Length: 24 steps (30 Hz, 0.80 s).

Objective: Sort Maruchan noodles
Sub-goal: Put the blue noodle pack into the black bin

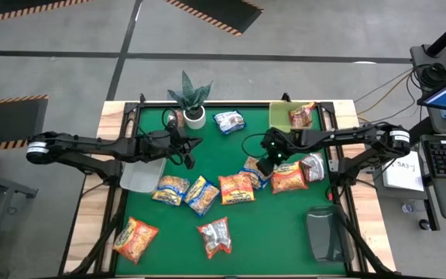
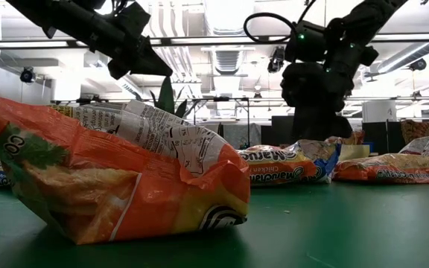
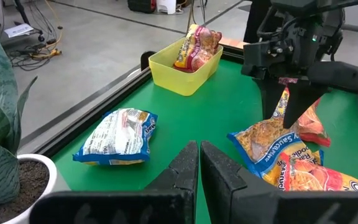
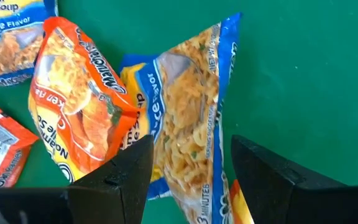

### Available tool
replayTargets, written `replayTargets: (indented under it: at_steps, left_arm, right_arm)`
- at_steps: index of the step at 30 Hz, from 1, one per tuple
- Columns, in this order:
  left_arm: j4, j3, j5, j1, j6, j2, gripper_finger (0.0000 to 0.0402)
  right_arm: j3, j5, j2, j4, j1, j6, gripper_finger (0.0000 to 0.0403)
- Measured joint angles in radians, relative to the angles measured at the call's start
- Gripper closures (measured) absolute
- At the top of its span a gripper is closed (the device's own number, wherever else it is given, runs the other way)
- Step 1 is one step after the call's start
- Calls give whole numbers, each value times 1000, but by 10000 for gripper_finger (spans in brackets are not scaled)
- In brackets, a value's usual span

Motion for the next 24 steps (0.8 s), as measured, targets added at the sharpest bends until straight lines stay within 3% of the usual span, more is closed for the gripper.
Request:
replayTargets:
  at_steps: [15, 19, 24]
  left_arm:
    - [19, 0, 0, 0, 7, 0, 402]
    - [18, 0, 0, 0, 7, 0, 402]
    - [22, 0, 0, 0, 15, 0, 402]
  right_arm:
    - [-85, 6, 43, 168, 40, 46, 204]
    - [-85, 6, 63, 202, 39, 46, 239]
    - [-84, 6, 68, 203, 39, 45, 310]
